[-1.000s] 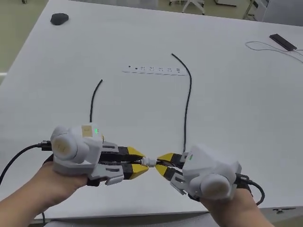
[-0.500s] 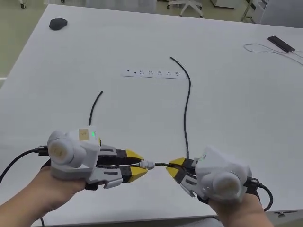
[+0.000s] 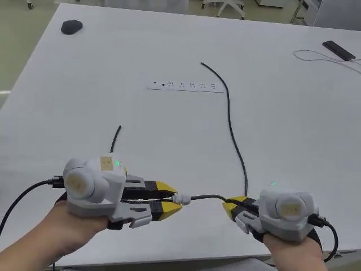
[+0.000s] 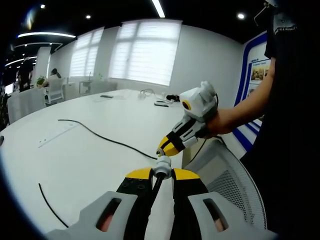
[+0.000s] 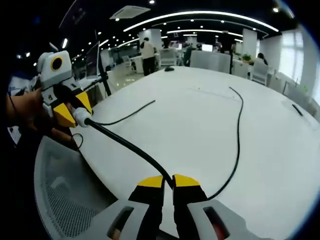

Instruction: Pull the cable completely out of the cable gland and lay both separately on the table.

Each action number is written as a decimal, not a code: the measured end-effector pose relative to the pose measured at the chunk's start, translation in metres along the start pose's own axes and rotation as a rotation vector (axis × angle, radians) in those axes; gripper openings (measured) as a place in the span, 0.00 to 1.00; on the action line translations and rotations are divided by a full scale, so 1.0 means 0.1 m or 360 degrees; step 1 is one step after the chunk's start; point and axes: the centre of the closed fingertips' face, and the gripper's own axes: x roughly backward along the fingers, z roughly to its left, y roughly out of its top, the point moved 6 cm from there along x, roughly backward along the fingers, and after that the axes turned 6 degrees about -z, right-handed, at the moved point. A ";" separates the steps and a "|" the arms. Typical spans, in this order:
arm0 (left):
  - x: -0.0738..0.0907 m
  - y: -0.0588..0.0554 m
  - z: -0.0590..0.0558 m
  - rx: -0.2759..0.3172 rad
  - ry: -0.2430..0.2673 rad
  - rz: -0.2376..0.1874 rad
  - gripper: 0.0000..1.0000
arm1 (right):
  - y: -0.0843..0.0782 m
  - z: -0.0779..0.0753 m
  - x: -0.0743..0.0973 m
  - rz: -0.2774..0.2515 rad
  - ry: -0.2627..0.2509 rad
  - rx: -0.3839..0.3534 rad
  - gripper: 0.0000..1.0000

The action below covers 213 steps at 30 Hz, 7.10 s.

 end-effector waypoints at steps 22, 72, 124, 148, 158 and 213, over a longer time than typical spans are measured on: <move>0.06 0.07 0.17 0.0021 0.0094 -0.0031 0.15 | 0.37 0.21 0.13 -0.0038 0.0079 0.0346 0.11; 0.04 0.01 0.12 0.0013 0.0095 0.0023 0.15 | 0.57 0.72 -0.03 -0.0036 0.0166 0.0814 0.00; 0.14 -0.02 0.24 0.0057 0.0136 0.0007 0.15 | 0.45 0.47 -0.02 0.0041 0.0152 0.0704 0.18; 0.12 -0.06 0.13 0.0047 0.0120 0.0045 0.15 | 0.67 1.04 -0.13 0.0009 0.0335 0.1231 0.02; 0.12 -0.05 0.10 0.0050 0.0135 0.0031 0.15 | 0.67 0.99 -0.12 -0.0001 0.0328 0.1152 0.00; 0.20 -0.03 0.19 0.0033 0.0173 0.0015 0.15 | 0.17 0.28 0.12 -0.0017 0.0141 0.0204 0.13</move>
